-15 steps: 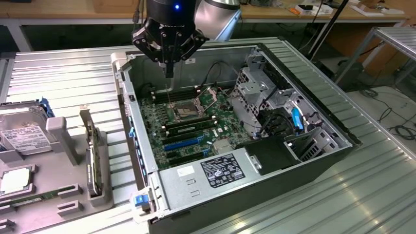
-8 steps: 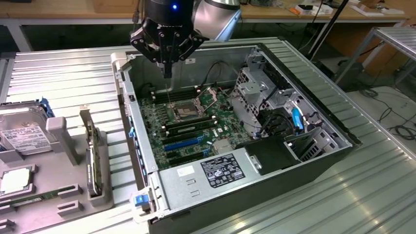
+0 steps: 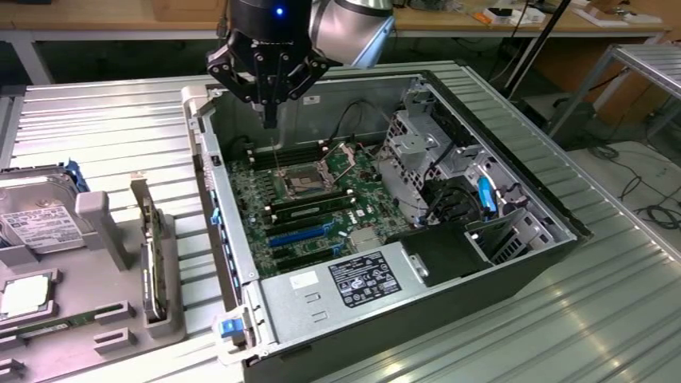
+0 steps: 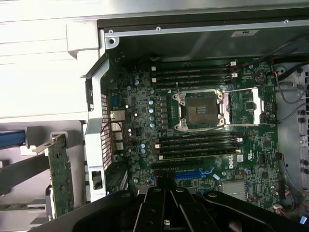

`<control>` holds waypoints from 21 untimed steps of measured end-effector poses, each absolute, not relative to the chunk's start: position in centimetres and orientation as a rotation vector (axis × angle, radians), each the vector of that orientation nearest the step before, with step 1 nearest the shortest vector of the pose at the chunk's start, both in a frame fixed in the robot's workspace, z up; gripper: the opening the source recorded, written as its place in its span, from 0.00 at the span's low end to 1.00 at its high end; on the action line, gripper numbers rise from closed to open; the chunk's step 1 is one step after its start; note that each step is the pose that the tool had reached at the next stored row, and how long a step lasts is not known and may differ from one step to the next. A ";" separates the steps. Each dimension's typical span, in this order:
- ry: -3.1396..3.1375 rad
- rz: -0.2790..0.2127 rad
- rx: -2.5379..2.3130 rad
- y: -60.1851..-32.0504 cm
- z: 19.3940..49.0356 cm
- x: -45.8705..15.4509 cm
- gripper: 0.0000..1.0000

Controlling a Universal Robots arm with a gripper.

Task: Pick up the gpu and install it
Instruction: 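Reach for the gpu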

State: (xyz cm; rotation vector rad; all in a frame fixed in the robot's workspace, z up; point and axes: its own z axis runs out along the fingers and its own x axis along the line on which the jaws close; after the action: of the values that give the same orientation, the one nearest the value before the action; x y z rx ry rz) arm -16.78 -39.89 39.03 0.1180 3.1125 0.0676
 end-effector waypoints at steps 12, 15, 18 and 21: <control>3.113 0.068 0.118 -39.9 39.0 -17.4 0.11; 3.113 0.068 0.118 -39.9 39.0 -17.7 0.11; 3.112 0.068 0.118 -39.9 39.0 -18.0 0.11; 3.112 0.068 0.118 -39.9 39.0 -18.2 0.11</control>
State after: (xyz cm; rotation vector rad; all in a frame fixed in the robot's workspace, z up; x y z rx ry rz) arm -18.21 -39.89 39.01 0.1180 3.1124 0.0677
